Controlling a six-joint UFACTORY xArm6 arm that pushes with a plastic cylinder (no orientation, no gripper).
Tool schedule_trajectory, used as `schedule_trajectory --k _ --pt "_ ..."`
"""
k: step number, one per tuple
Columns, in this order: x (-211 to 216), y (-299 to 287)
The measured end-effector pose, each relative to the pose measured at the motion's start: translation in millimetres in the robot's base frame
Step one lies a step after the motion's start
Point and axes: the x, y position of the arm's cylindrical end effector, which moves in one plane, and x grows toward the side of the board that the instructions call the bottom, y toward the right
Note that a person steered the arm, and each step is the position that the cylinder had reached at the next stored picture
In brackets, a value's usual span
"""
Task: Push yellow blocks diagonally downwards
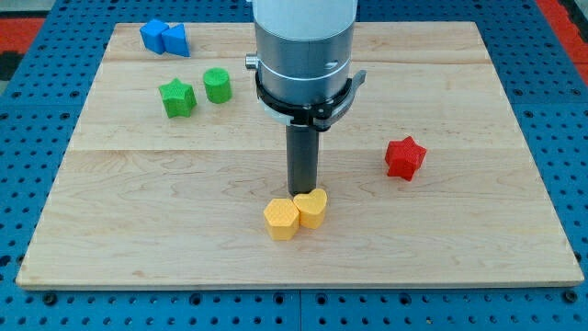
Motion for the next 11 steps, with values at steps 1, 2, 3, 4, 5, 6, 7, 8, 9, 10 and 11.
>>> schedule_trajectory --k 1,2,3,4,5,6,7,8,9,10,11 --pt "-5 44" --pt "11 69" --pt "33 0" --pt "31 -21" --pt "13 -24" --pt "-8 -32" --pt "10 -32" --pt "11 -52" --pt "7 -50" --pt "8 -47" --pt "8 -47"
